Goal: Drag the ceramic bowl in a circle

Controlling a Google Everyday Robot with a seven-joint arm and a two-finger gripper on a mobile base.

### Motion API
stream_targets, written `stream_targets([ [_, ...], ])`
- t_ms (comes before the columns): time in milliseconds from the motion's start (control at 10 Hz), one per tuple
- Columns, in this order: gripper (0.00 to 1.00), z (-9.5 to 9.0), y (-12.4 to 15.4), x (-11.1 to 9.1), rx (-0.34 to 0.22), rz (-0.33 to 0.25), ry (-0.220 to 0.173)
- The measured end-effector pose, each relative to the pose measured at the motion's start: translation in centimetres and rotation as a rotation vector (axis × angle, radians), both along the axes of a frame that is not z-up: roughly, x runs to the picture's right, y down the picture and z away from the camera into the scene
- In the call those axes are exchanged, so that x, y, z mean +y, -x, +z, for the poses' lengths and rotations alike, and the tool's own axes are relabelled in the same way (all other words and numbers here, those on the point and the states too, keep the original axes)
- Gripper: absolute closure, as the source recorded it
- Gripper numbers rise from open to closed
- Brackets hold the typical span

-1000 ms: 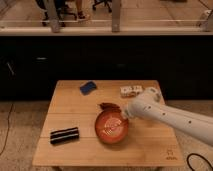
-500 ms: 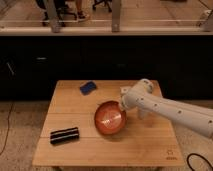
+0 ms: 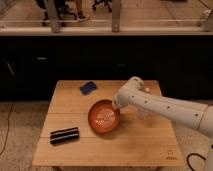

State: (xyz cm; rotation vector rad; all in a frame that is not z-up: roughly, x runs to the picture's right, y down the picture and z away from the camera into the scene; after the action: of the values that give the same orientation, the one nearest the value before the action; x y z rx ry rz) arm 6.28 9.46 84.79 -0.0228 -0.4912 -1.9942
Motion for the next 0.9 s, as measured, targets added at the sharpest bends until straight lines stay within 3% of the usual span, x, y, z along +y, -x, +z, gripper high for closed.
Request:
stream_targets([
  [300,0.96,-0.3,1.9,0.7,-0.048,-0.023,0.009],
  [900,0.96,-3.5,4.1,4.8,-0.168,-0.051,0.046],
])
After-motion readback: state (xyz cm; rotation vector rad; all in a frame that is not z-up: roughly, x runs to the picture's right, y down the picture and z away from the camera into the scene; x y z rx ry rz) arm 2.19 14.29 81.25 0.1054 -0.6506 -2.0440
